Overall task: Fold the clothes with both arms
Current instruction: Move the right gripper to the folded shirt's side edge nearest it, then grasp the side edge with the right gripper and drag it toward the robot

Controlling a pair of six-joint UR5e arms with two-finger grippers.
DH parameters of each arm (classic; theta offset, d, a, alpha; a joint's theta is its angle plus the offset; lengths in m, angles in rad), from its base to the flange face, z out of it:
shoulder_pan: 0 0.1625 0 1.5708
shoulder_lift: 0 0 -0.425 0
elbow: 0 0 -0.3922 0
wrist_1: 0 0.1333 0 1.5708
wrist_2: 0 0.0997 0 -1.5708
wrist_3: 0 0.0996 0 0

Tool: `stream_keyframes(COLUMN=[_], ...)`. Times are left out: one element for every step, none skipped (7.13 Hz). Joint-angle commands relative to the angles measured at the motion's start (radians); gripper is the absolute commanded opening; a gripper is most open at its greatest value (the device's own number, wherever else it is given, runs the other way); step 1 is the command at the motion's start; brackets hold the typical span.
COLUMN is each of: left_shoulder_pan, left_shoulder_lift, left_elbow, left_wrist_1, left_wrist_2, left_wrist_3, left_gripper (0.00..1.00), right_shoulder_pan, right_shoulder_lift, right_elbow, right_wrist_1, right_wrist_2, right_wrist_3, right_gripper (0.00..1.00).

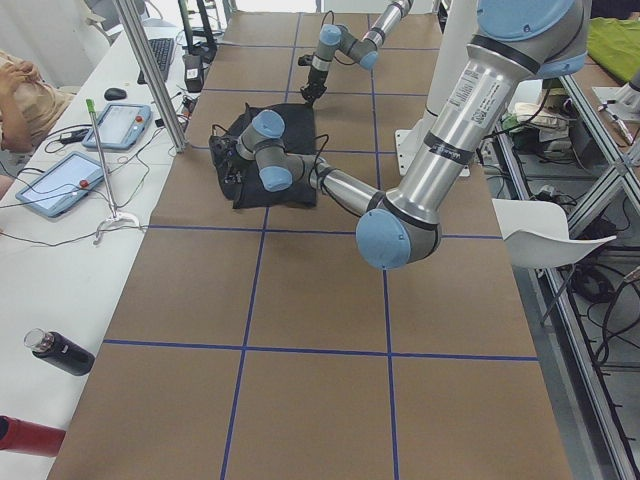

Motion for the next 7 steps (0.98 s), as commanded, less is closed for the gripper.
stream_keyframes(left_shoulder_pan=[0.001,0.001,0.002,0.002,0.002,0.002,0.002], left_shoulder_lift=[-0.001,-0.001,-0.001,-0.001,-0.003,-0.003,-0.003], left_elbow=[0.0,0.0,0.0,0.0,-0.004,-0.019,-0.023], left_wrist_1=[-0.001,0.001,0.001,-0.001,-0.001,0.002,0.002], left_wrist_2=[0.0,0.0,0.0,0.0,-0.002,-0.002,-0.003], left_wrist_3=[-0.001,-0.004,-0.021,-0.021,-0.021,-0.023,-0.023], left_gripper=[0.54,0.54,0.54,0.54,0.54,0.54,0.54], right_shoulder_pan=[0.004,0.004,0.004,0.004,-0.011,-0.052,-0.148], right_shoulder_lift=[-0.016,-0.033,-0.104,-0.184,-0.237,-0.27,-0.307], right_elbow=[0.033,0.057,0.146,0.245,0.319,0.362,0.411], right_wrist_1=[-0.004,-0.006,-0.01,-0.01,-0.012,-0.01,-0.01], right_wrist_2=[0.005,0.007,0.016,0.048,0.07,0.126,0.16], right_wrist_3=[-0.001,-0.001,-0.001,0.004,0.008,0.009,0.009], right_gripper=[0.0,0.0,0.0,0.0,0.0,0.0,0.0])
